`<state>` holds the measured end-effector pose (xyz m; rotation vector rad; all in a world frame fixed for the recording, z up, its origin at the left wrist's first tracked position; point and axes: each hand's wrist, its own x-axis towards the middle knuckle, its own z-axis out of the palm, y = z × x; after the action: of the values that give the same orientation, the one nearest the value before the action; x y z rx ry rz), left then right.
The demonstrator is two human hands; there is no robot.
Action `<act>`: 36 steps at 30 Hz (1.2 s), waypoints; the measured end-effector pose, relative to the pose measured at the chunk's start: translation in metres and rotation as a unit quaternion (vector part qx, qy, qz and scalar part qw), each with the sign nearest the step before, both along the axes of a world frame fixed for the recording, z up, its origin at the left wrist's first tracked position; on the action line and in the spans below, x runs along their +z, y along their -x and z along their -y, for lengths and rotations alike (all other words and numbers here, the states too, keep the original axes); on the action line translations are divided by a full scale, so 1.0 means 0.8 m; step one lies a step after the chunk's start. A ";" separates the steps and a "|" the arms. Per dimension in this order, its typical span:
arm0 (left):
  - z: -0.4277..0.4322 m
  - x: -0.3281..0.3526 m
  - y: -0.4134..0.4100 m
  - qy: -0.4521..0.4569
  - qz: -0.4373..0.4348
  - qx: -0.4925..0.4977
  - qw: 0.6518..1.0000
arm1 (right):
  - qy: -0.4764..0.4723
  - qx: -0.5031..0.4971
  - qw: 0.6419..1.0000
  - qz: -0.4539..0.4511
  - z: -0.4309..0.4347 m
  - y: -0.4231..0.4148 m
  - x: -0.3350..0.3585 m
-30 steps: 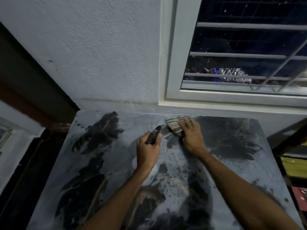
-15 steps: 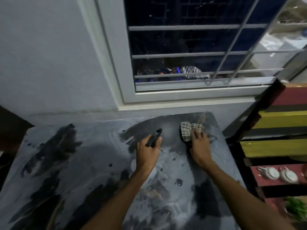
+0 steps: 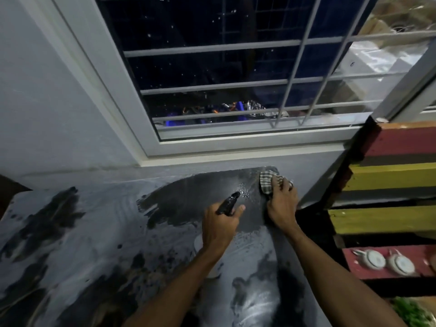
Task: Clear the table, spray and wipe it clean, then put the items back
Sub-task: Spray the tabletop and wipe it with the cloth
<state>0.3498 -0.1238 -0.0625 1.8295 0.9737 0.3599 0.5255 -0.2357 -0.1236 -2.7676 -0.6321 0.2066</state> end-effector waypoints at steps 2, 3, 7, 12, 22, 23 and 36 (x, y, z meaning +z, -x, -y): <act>-0.007 0.009 0.001 -0.017 0.003 0.017 1.000 | 0.001 0.058 0.998 -0.023 -0.041 0.007 0.002; -0.012 0.011 0.003 -0.017 0.001 0.032 0.999 | 0.004 0.118 0.993 -0.021 -0.059 0.018 0.000; -0.042 0.006 0.019 0.000 -0.015 0.089 0.996 | 0.001 0.131 0.991 -0.005 -0.083 0.009 -0.005; -0.082 0.012 0.063 -0.034 -0.004 0.165 0.986 | -0.025 0.206 0.978 -0.027 -0.151 0.100 -0.002; -0.173 0.023 0.175 -0.073 -0.005 0.226 0.972 | -0.018 0.378 0.925 -0.041 -0.273 0.224 0.006; -0.181 0.024 0.185 -0.082 -0.004 0.223 0.971 | -0.017 0.433 0.901 -0.031 -0.279 0.238 0.002; -0.337 0.020 0.379 -0.045 -0.015 0.235 0.971 | -0.017 0.089 0.994 -0.066 -0.376 0.358 0.005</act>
<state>0.0468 0.1459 -0.0464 1.6715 1.4341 0.6748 0.2390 0.0651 -0.1196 -2.6393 -0.8381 0.4100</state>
